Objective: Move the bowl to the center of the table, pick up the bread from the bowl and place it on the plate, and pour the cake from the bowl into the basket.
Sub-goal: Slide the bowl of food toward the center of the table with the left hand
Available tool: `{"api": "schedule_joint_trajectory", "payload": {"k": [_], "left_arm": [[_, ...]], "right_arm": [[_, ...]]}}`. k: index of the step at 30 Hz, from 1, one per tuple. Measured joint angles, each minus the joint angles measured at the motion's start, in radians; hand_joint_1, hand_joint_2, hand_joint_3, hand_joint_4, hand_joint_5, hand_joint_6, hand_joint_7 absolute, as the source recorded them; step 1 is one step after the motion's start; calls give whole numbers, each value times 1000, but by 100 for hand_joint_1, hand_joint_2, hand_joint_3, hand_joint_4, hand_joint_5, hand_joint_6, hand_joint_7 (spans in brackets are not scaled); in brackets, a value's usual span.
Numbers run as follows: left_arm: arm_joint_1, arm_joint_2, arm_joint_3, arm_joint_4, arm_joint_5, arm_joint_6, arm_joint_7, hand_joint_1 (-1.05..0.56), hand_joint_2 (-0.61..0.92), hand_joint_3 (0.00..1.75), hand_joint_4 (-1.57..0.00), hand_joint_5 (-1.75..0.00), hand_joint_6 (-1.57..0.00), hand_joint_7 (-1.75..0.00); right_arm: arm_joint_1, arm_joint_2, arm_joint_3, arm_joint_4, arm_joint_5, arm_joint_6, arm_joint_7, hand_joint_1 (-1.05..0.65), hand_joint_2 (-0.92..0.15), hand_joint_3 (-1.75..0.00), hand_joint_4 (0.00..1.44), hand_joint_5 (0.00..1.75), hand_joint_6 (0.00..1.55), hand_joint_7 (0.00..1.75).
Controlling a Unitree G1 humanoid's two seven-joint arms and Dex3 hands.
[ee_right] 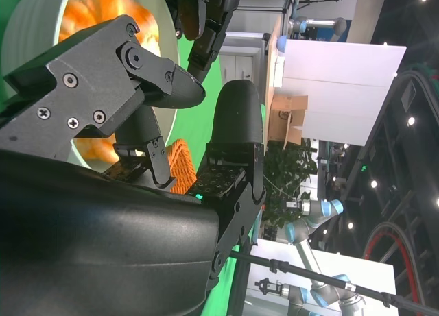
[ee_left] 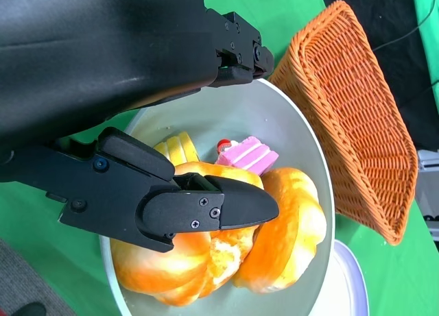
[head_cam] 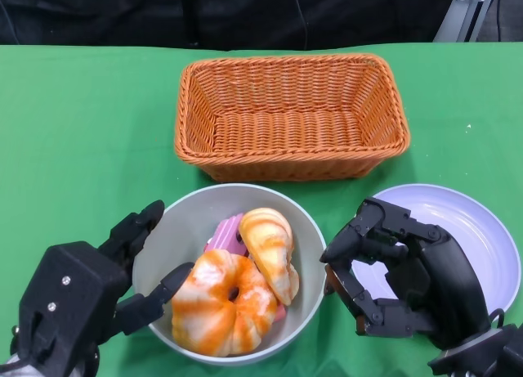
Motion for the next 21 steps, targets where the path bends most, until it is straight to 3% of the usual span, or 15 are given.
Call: {"api": "schedule_joint_trajectory", "payload": {"k": [21], "left_arm": [[28, 1, -19, -5, -40, -18, -43, -74, 92, 46, -10, -1, -10, 0]], "right_arm": [[-8, 0, -3, -22, 9, -12, 3, -9, -47, -108, 74, 160, 69, 125]]}}
